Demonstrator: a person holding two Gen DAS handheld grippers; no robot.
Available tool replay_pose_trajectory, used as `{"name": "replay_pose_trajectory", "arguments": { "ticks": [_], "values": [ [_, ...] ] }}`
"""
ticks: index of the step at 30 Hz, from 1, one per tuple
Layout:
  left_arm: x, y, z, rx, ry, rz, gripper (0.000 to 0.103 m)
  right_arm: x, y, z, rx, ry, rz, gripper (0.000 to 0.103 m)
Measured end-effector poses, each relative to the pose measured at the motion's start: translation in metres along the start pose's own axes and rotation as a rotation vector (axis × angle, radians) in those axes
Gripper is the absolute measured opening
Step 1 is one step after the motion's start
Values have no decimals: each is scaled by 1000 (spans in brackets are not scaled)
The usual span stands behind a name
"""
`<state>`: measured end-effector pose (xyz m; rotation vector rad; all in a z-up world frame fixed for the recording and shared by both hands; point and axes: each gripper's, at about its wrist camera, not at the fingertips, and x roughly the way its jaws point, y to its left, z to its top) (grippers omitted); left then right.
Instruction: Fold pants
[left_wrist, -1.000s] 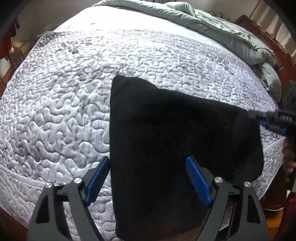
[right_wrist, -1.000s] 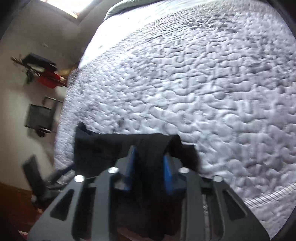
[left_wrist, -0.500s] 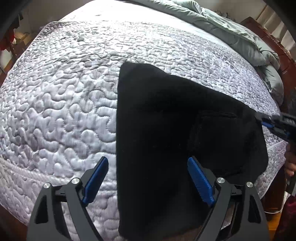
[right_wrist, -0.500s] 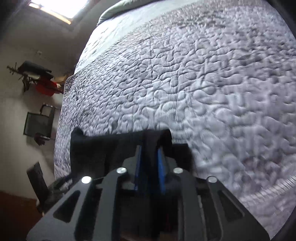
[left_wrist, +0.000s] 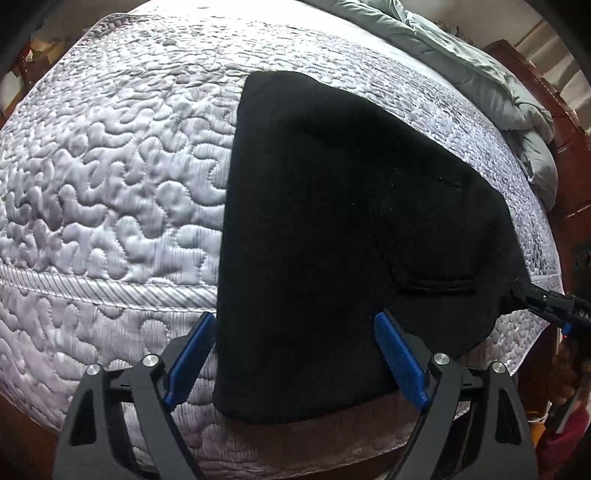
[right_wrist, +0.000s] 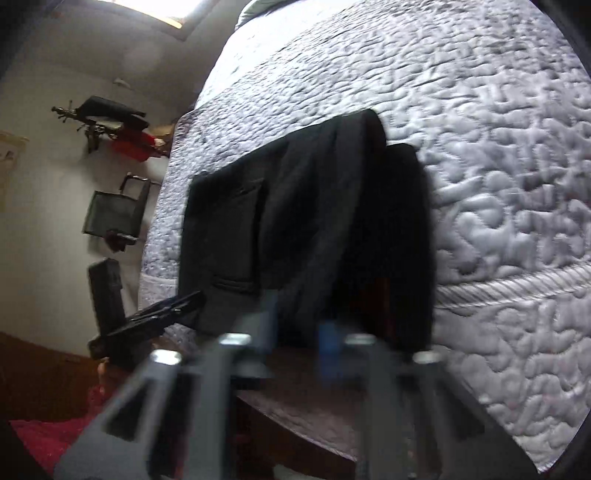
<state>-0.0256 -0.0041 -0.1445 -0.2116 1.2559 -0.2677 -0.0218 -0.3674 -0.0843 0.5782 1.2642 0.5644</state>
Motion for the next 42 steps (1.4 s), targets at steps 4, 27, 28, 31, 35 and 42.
{"name": "replay_pose_trajectory", "arguments": {
  "ticks": [4, 27, 28, 31, 35, 42],
  "values": [
    [1, -5, 2, 7, 2, 6, 89, -14, 16, 4, -44, -38, 24, 4],
    [-25, -40, 0, 70, -70, 13, 94, -31, 42, -12, -144, -68, -348, 23],
    [-30, -43, 0, 74, -79, 9, 94, -31, 47, -13, -158, -74, -360, 23],
    [-39, -49, -1, 94, -107, -10, 94, -25, 61, -16, -213, -86, -411, 26],
    [-54, -64, -4, 147, -142, -5, 95, -14, 69, -13, -221, -93, -431, 40],
    [-69, -73, -7, 193, -195, 6, 95, -10, 42, -14, -136, -77, -454, 60]
  ]
}}
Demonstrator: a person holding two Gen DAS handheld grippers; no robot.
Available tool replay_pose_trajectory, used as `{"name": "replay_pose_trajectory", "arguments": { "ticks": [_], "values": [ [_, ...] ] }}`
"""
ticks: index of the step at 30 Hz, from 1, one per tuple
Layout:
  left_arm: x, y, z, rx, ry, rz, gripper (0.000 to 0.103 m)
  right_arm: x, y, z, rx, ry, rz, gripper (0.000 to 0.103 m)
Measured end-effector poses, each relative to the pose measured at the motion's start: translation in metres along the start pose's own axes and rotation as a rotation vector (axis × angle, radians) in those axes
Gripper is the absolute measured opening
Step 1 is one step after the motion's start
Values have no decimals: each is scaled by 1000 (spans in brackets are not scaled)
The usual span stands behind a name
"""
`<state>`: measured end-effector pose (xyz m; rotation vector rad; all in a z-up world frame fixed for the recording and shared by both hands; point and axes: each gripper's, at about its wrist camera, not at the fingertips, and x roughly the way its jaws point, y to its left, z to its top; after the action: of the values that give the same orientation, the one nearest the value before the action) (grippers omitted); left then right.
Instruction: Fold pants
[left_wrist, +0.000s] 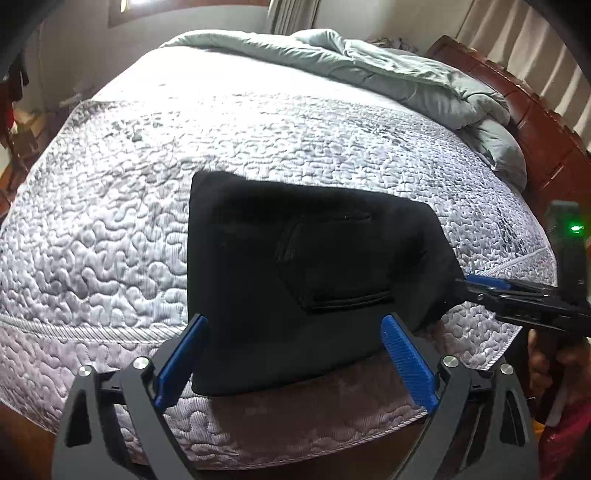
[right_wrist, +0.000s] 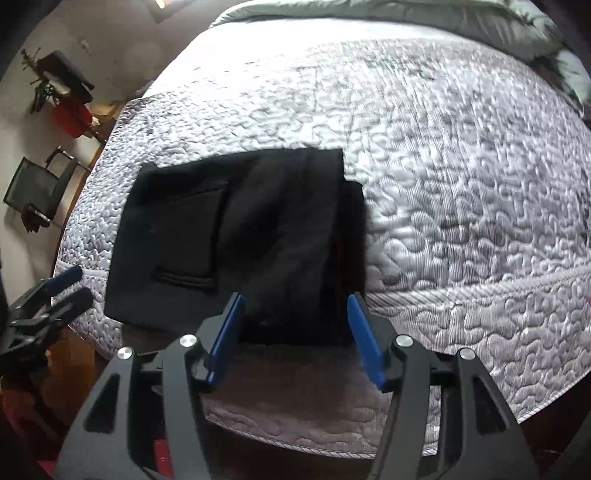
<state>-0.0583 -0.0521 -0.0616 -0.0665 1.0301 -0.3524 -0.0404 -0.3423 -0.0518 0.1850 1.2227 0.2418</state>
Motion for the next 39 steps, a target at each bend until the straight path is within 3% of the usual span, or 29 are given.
{"name": "replay_pose_trajectory", "arguments": {
  "ticks": [3, 5, 7, 8, 9, 10, 15, 17, 19, 24, 26, 30, 32, 33, 35, 39],
  "values": [
    [-3, -5, 1, 12, -6, -10, 95, 13, -8, -5, 42, 47, 66, 61],
    [-3, -5, 2, 17, -6, -12, 95, 19, -10, -6, 51, 53, 82, 56],
    [-1, -6, 1, 18, -2, -10, 95, 20, -10, -7, 40, 43, 68, 35],
    [2, -5, 1, 19, 3, -6, 95, 19, -12, -6, 49, 42, 90, 31],
    [5, -5, 1, 17, 9, -1, 95, 17, -12, -5, 49, 37, 86, 11],
    [8, -4, 0, 13, 17, 7, 95, 16, -12, -4, 37, 35, 70, 3],
    [31, 18, -3, -23, 69, 41, 95, 18, -16, -5, 25, 56, 44, 3],
    [42, 40, -5, -81, 104, 34, 95, 21, -18, -6, 35, 64, 35, 3],
    [51, 63, -7, -150, 146, -27, 95, 23, -18, -7, 35, 61, 31, 3],
    [83, 109, -8, -336, 248, -312, 94, 25, -20, -7, 50, 62, 45, 4],
    [92, 116, -6, -371, 263, -337, 94, 25, -21, -8, 51, 59, 48, 5],
    [100, 104, 6, -275, 270, -362, 92, 25, -26, -9, 70, 58, 74, 6],
    [106, 98, 7, -243, 294, -339, 89, 24, -29, -8, 79, 57, 94, 8],
    [106, 96, 8, -227, 295, -330, 79, 23, -32, -8, 85, 55, 110, 10],
    [106, 94, 9, -224, 302, -326, 76, 17, -37, -7, 108, 41, 144, 18],
    [102, 100, 9, -257, 309, -353, 70, 7, -53, -2, 158, 10, 173, 53]
  ]
}}
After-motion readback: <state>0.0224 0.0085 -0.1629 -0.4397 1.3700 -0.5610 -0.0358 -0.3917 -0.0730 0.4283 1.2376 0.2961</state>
